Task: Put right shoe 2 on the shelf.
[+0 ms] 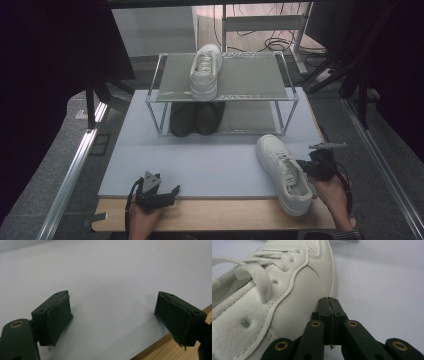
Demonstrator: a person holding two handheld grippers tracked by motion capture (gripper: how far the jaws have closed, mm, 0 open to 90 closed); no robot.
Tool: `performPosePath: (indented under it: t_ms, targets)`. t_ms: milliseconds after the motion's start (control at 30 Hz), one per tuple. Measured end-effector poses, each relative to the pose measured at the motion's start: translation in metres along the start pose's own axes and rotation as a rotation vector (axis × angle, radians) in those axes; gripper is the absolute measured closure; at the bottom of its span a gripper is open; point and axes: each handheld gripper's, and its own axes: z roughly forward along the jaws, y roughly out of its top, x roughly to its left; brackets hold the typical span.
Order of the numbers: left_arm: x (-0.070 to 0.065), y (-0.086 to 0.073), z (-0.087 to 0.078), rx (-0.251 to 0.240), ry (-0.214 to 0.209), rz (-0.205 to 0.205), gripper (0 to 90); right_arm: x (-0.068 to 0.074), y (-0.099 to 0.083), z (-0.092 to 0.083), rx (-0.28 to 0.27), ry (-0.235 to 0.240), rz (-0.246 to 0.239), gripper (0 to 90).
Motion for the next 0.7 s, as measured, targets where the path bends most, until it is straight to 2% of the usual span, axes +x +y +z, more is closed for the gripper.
performPosePath:
  t_ms: [700]
  targets:
    - [0.000,0.000,0.000,0.000,0.000,0.000,13.4,0.043,0.011,0.018,0.023,0.070,-0.071,89.8]
